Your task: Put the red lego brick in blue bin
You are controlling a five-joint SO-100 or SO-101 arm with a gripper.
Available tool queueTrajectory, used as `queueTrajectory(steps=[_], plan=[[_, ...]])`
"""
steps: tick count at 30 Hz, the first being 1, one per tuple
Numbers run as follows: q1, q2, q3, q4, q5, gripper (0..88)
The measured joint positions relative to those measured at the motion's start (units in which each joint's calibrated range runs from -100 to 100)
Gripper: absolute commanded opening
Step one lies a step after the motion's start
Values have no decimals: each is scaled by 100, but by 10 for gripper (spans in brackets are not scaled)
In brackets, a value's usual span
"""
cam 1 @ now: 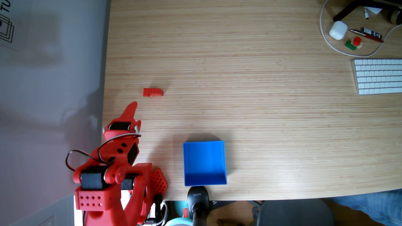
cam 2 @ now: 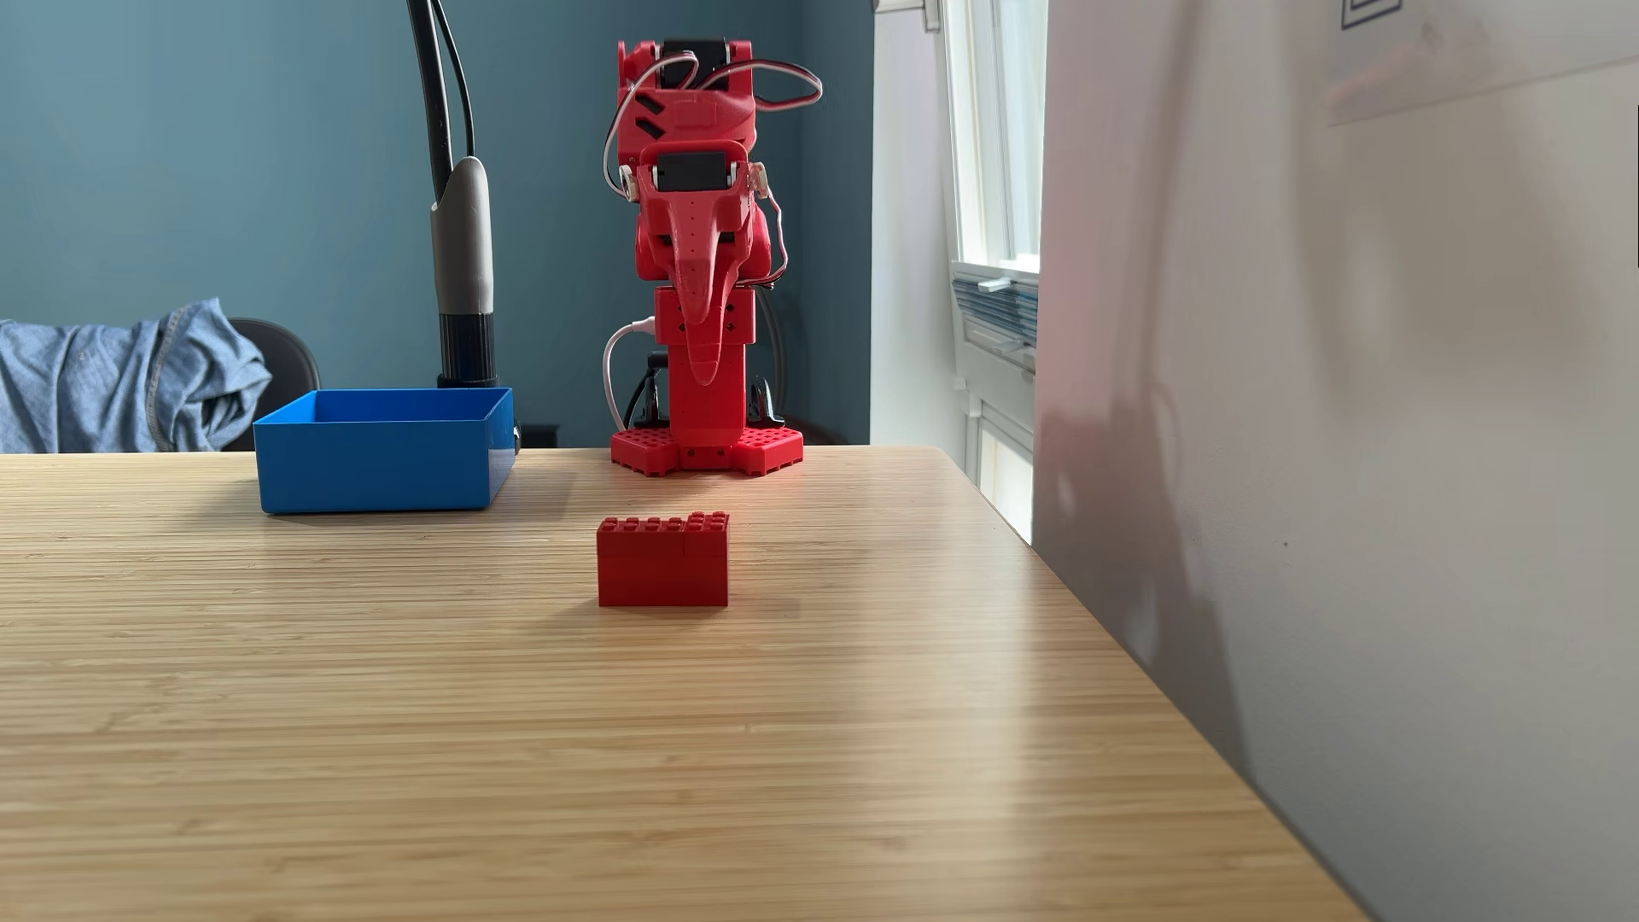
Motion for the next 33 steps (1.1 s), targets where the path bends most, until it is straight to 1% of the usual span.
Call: queueTrajectory(steps=[3, 7, 22, 33], plan=[[57, 714, -533, 0, 0, 328], [65, 1588, -1144, 0, 0, 334], [170, 4360, -3004, 0, 0, 303], [178, 5813, -4122, 213, 93, 296]])
